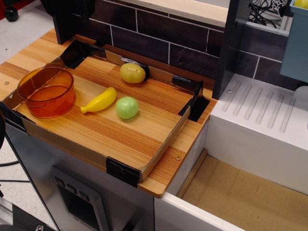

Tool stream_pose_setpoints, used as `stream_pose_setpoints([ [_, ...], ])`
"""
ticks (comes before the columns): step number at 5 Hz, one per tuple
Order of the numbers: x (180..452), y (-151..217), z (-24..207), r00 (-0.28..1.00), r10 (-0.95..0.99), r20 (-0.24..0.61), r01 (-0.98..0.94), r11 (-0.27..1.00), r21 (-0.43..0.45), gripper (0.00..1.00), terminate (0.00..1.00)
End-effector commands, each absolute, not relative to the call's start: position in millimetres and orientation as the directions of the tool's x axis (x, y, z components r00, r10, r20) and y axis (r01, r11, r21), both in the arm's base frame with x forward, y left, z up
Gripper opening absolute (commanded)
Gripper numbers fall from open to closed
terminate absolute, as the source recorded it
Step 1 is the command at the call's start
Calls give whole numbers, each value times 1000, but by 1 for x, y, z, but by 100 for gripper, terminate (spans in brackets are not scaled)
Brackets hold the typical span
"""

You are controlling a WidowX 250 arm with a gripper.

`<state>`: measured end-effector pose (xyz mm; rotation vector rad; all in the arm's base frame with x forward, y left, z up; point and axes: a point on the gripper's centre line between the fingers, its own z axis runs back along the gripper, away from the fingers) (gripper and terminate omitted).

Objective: Put potato in pot

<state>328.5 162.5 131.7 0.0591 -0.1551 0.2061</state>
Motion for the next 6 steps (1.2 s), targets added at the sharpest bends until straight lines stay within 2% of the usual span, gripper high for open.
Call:
stream_pose_setpoints([
  [1, 329, 162, 132, 967, 199, 159, -208, 977, 42, 100, 0],
  [3, 320, 137, 136, 812, 572, 112, -577, 817, 9, 100, 0],
  [4, 326, 123, 136, 689, 722, 68, -721, 692, -33, 100, 0],
  [5, 333, 115, 135, 517, 855, 50, -847, 519, -119, 100, 0],
  [6, 337, 111, 130, 351, 934, 65, -909, 356, -218, 100, 0],
])
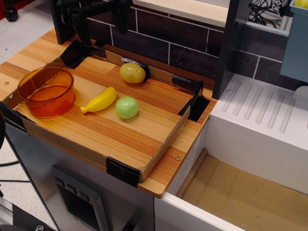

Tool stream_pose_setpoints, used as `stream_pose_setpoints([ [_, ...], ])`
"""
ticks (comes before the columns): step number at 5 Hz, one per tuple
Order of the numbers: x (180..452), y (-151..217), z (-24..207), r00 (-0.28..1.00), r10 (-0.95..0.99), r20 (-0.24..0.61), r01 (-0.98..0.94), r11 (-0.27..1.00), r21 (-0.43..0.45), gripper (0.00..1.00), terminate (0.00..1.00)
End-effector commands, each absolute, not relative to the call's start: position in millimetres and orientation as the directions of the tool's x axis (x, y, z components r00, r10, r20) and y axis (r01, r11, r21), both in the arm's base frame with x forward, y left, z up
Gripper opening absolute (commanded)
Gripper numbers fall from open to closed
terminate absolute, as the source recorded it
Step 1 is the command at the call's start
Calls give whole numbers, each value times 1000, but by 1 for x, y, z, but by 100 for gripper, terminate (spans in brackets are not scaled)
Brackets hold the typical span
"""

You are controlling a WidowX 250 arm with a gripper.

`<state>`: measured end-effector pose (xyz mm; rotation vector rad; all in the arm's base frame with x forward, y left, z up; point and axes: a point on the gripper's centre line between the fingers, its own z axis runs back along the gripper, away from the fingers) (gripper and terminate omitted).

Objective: Put potato in pot

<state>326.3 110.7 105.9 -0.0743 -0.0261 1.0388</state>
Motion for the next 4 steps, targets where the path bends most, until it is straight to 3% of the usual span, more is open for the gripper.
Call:
stream_pose_setpoints([
  [1, 344, 111, 120, 254, 965, 64, -925, 262, -276, 100, 0],
  [3, 361, 111, 107, 181, 982, 59, -950, 190, -249, 100, 0],
  [4, 365, 111, 97, 210, 977, 46, -956, 215, -200, 100, 0],
])
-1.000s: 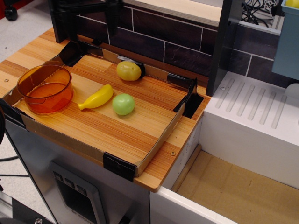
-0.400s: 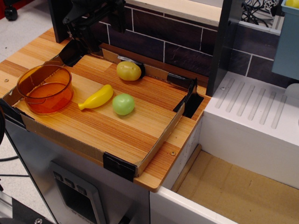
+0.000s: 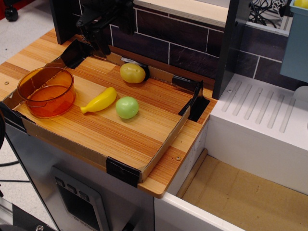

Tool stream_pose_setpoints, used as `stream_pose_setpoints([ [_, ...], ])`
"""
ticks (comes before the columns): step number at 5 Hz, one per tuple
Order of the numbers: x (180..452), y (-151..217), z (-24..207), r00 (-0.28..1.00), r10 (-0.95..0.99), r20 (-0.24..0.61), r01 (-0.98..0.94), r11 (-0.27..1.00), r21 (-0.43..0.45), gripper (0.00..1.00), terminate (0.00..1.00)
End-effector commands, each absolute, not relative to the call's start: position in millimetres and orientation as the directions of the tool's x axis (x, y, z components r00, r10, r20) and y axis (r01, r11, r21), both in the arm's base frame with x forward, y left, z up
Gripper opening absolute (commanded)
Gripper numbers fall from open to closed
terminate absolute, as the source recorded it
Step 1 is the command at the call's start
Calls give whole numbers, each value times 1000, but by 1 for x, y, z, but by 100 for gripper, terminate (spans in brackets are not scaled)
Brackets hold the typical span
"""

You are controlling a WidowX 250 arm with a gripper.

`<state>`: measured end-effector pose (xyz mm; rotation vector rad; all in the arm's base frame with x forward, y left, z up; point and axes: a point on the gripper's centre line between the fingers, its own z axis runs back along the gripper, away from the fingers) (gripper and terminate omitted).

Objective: Put potato in pot

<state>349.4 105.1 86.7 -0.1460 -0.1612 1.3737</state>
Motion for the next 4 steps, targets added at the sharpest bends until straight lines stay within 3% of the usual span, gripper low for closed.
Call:
stream_pose_setpoints([
  [1, 368, 110, 82, 216, 975, 61, -957, 223, -188, 100, 0],
  [4, 362, 103, 54, 241, 966, 96, -954, 254, -159, 100, 0],
])
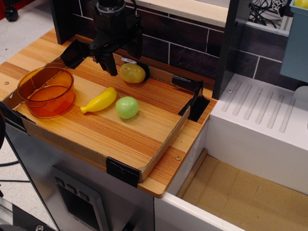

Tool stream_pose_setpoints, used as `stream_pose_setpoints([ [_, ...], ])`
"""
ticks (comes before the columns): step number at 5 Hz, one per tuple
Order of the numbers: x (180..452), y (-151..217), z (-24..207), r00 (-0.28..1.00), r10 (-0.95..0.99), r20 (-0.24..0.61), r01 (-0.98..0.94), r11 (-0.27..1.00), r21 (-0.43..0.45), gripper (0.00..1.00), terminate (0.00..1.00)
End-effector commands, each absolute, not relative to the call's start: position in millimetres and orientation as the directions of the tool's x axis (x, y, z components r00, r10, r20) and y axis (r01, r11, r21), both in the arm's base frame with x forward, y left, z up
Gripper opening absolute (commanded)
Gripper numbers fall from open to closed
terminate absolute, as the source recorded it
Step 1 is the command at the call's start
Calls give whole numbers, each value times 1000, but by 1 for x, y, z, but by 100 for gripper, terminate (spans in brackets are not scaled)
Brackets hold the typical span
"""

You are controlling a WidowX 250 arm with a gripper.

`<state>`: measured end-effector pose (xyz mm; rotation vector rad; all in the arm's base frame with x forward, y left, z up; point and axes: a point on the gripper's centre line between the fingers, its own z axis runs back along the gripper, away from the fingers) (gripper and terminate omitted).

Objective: Put potato in pot

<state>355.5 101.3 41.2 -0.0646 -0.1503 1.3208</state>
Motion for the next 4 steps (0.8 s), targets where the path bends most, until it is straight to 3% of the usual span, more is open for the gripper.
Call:
stream_pose_setpoints([
  [1, 360, 98, 47, 242, 965, 97, -956, 255, -147, 100, 0],
  [4, 366, 95, 39, 238, 966, 100, -959, 250, -132, 100, 0],
])
